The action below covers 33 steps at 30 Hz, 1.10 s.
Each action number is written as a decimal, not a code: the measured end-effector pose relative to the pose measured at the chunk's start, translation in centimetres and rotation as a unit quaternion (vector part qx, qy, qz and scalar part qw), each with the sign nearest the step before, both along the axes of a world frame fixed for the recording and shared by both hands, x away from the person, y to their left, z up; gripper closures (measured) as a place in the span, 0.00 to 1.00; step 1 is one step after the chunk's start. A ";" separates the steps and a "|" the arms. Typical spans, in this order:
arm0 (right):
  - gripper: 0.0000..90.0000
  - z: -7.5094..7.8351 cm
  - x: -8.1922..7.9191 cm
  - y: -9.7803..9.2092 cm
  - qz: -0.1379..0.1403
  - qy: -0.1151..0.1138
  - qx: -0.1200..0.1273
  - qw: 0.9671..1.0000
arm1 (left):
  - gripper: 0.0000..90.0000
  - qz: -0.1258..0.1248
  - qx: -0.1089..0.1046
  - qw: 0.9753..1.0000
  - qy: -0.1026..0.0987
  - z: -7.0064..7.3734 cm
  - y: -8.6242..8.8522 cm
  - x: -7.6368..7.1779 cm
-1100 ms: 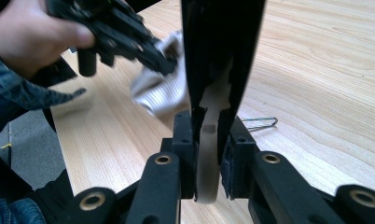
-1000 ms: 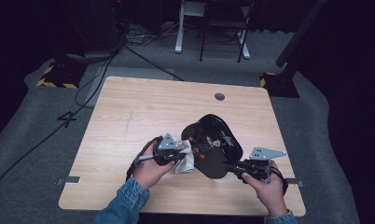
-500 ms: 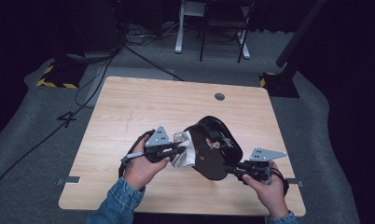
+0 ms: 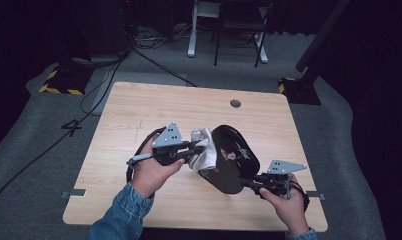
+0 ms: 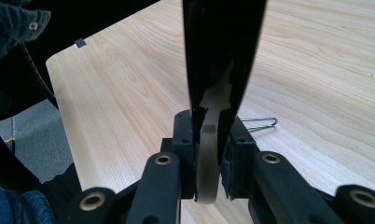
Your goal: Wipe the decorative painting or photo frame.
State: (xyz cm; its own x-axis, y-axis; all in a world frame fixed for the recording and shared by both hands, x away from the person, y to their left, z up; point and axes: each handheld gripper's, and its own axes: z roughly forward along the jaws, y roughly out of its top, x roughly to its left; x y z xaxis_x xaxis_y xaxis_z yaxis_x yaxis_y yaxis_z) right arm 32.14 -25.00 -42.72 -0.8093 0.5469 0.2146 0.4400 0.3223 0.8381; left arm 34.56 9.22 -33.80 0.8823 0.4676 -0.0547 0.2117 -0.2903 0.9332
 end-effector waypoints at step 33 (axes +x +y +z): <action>0.87 -0.1 -0.4 0.0 -0.003 -0.001 0.003 1.000 | 0.91 -0.020 0.010 0.999 -0.033 4.3 -4.4 1.7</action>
State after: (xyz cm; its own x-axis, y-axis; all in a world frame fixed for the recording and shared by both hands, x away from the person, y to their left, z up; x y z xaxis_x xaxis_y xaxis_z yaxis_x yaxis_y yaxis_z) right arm 31.76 -24.98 -42.86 -0.8062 0.5509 0.2159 0.4398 0.3138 0.8415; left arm 36.31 4.78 -29.53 0.9014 0.4328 0.0136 0.1378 -0.3163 0.9386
